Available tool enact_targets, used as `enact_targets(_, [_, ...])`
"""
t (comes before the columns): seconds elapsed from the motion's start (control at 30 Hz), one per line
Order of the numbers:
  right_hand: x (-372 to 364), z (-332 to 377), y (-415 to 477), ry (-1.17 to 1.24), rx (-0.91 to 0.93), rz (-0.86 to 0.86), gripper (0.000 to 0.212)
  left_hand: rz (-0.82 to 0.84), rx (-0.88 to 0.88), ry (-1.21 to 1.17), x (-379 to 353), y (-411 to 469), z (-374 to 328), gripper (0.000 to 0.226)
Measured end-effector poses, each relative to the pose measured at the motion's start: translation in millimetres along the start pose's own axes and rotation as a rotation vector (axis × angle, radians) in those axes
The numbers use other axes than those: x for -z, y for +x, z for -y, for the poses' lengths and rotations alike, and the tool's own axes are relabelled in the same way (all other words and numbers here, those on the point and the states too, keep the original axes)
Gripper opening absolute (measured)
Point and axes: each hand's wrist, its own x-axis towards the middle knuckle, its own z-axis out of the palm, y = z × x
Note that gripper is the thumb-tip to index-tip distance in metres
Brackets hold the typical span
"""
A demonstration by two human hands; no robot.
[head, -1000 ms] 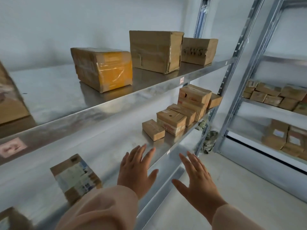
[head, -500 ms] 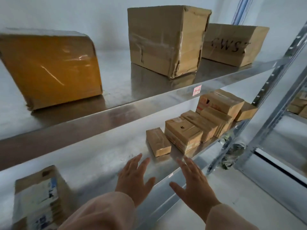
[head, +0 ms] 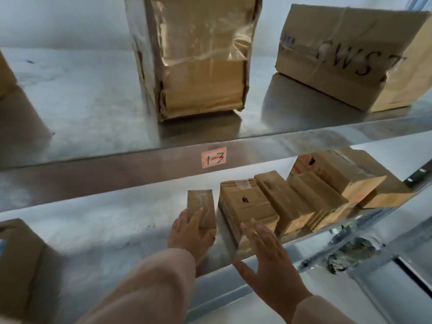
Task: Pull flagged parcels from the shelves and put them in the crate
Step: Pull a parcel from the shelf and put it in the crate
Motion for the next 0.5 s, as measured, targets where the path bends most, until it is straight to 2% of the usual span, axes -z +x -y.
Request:
enact_targets(0.17, [1,-19,16,-0.006,0.041,0.012,0.070,0.026,0.170,-0.030,-13,25,-10,0.075])
enact_targets(0.3, [-2,-23,22,0.083,0.132,0.007,0.067,-0.011,0.227,-0.056,-16,30,-13,0.079])
enact_targets(0.43, [-6,-23,30,0.122,0.179,0.004,0.068,-0.029,0.243,-0.218,-5,19,-3,0.072])
enact_targets(0.5, [-11,-15,36,0.160,0.204,0.008,0.066,-0.052,0.279,-0.393,1,8,3,0.060])
